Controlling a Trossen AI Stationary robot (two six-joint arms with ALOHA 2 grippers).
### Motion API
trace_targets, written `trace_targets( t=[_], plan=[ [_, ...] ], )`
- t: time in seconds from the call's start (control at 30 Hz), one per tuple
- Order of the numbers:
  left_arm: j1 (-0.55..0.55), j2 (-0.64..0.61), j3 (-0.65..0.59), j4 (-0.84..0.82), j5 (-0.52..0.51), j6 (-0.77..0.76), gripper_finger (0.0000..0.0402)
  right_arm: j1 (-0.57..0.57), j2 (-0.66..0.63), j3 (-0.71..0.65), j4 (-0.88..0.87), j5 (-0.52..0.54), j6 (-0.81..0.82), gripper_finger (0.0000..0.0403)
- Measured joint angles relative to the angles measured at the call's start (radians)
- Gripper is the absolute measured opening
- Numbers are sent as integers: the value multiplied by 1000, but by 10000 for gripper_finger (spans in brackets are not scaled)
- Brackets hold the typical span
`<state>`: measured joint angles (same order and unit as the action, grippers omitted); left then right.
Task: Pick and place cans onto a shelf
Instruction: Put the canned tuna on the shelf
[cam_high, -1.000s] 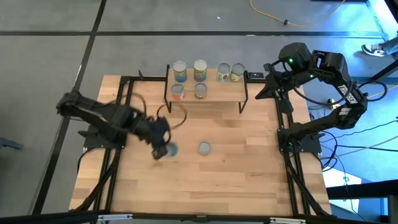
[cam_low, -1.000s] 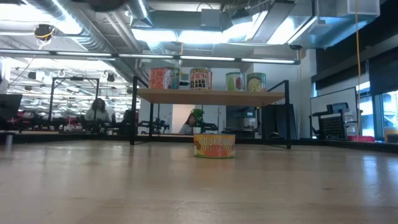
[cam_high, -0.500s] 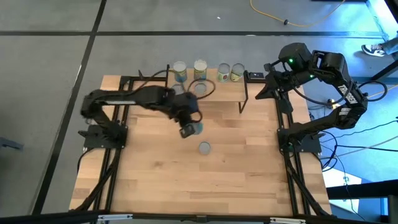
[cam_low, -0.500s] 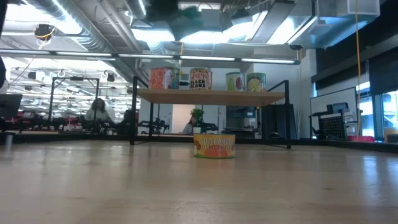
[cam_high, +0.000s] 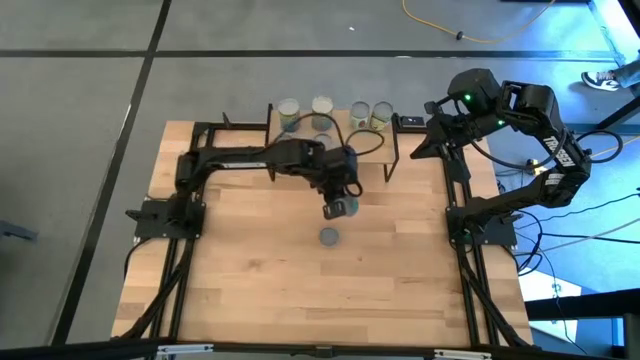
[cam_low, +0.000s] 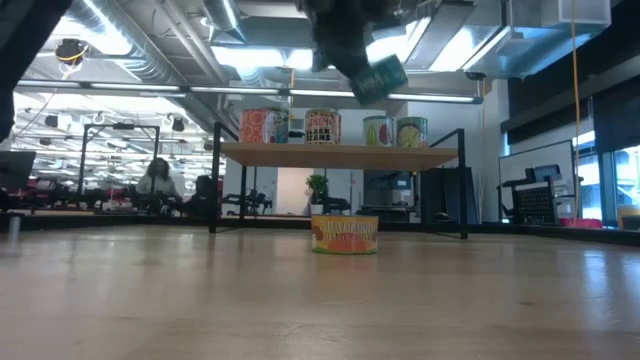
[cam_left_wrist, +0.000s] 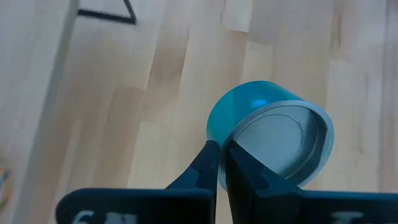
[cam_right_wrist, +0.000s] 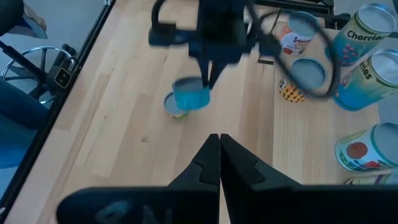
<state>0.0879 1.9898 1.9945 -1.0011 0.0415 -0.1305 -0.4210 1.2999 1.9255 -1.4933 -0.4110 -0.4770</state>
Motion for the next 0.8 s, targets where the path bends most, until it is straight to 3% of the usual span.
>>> trace_targets(
  t=[0.43,0.8],
  plan=[
    [-4,174,2,77,33,11,5,0,0,0,0,0,1,5],
    [-2,222,1,124,49,56,5,0,0,0,0,0,1,5]
  ],
)
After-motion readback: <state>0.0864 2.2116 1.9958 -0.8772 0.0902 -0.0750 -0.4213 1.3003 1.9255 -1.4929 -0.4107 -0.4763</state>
